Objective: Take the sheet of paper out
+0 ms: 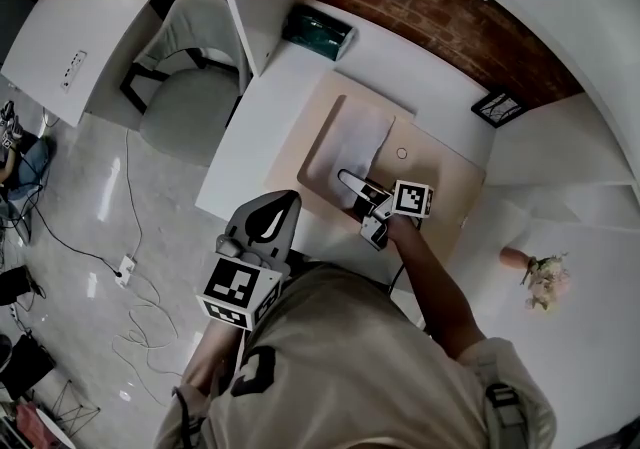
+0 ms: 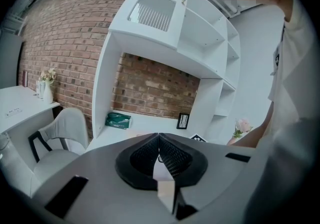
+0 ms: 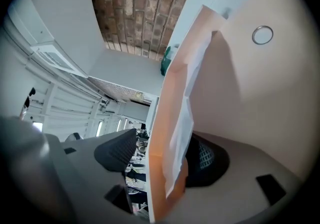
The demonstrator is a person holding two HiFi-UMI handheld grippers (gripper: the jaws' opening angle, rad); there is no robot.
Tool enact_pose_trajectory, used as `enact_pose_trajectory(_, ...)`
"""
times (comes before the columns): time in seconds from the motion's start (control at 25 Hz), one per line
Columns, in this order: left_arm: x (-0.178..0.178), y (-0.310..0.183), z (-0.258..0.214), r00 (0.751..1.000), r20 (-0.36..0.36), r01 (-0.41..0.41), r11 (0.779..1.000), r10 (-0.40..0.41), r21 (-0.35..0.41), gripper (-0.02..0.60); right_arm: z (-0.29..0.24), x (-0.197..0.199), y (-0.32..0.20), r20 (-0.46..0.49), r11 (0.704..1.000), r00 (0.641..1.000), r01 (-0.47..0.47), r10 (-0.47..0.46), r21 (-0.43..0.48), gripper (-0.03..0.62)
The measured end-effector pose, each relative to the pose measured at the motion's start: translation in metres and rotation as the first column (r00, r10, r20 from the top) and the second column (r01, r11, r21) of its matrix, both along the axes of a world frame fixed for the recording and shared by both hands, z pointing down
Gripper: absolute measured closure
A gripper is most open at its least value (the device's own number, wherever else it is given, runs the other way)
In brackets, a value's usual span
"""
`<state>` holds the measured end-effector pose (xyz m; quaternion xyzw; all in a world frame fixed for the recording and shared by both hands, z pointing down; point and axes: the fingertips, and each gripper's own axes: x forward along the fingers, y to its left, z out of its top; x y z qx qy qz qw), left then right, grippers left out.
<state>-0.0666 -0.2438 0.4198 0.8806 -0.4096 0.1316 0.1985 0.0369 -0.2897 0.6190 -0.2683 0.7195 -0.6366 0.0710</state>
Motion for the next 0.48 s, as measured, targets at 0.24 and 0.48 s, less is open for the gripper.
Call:
enact_pose_trajectory(0.24, 0.004, -0.001, -0.002, 1.0, 0.004, -0.003, 1.0, 0.003, -0.001, 0.564, 0.008, -0.009, -0.008, -0.008, 0.999, 1.0, 0.017, -0.017, -0.036, 0.296)
enact_pose_trajectory(0.48, -0.001, -0.001, 0.001, 1.0, 0.011, 0.02, 1.0, -0.02, -0.01, 0.565, 0.016, -0.009, -0.017, -0.027, 0.998, 1.0, 0.015, -0.017, -0.056, 0.349)
